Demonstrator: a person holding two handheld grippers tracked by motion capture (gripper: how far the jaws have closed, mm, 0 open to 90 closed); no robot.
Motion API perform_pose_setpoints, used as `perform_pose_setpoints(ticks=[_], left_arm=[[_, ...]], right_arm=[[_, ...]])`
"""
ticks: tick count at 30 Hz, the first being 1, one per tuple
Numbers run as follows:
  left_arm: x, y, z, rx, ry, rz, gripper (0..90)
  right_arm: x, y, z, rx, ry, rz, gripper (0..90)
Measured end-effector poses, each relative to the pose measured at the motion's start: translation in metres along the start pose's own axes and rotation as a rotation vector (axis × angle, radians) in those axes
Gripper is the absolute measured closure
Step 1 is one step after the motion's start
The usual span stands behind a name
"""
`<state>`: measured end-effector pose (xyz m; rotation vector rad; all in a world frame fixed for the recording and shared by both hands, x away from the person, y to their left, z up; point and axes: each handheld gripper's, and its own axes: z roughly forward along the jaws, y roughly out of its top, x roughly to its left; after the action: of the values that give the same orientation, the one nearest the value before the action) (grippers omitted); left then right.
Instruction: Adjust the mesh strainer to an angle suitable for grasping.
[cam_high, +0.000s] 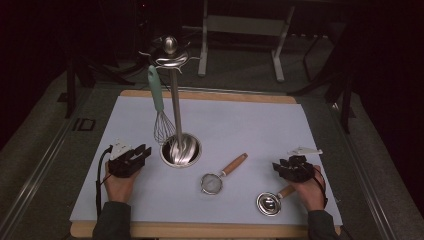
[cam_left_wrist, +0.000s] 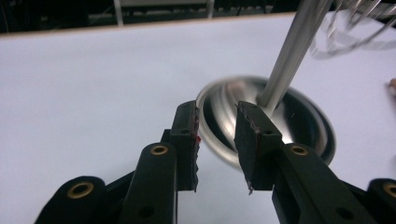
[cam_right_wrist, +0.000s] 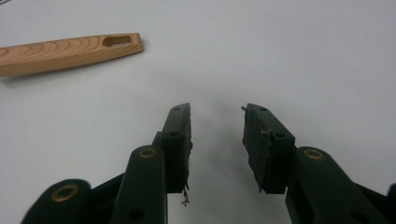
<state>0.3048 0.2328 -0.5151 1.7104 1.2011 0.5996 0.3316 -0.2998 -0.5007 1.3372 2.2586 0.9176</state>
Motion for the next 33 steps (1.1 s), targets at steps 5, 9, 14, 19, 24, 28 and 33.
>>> perform_pose_setpoints(ticks=[5,9,14,19,24,28,33], left_arm=[[0.006,-0.01,0.006,0.035,0.015,-0.024,69.6],[0.009,-0.014,0.01,0.054,0.033,-0.029,68.5],[0.012,-0.018,0.014,0.075,0.046,-0.046,68.2],[0.007,-0.018,0.015,0.086,0.079,-0.007,68.3],[0.006,-0.018,0.016,0.093,0.09,0.004,67.9],[0.006,-0.018,0.017,0.097,0.096,0.003,67.6],[0.005,-0.018,0.018,0.103,0.103,0.013,66.9]], right_arm=[[0.003,0.001,0.0,0.003,0.004,-0.014,61.8],[0.009,0.002,0.0,0.011,-0.002,-0.039,64.3],[0.018,0.007,0.001,0.024,-0.008,-0.08,69.6],[0.03,0.014,0.003,0.036,0.001,-0.131,76.5],[0.049,0.023,0.016,0.085,0.019,-0.197,81.8],[0.061,0.031,0.026,0.11,0.027,-0.225,82.1],[0.072,0.04,0.043,0.161,0.04,-0.257,82.9]])
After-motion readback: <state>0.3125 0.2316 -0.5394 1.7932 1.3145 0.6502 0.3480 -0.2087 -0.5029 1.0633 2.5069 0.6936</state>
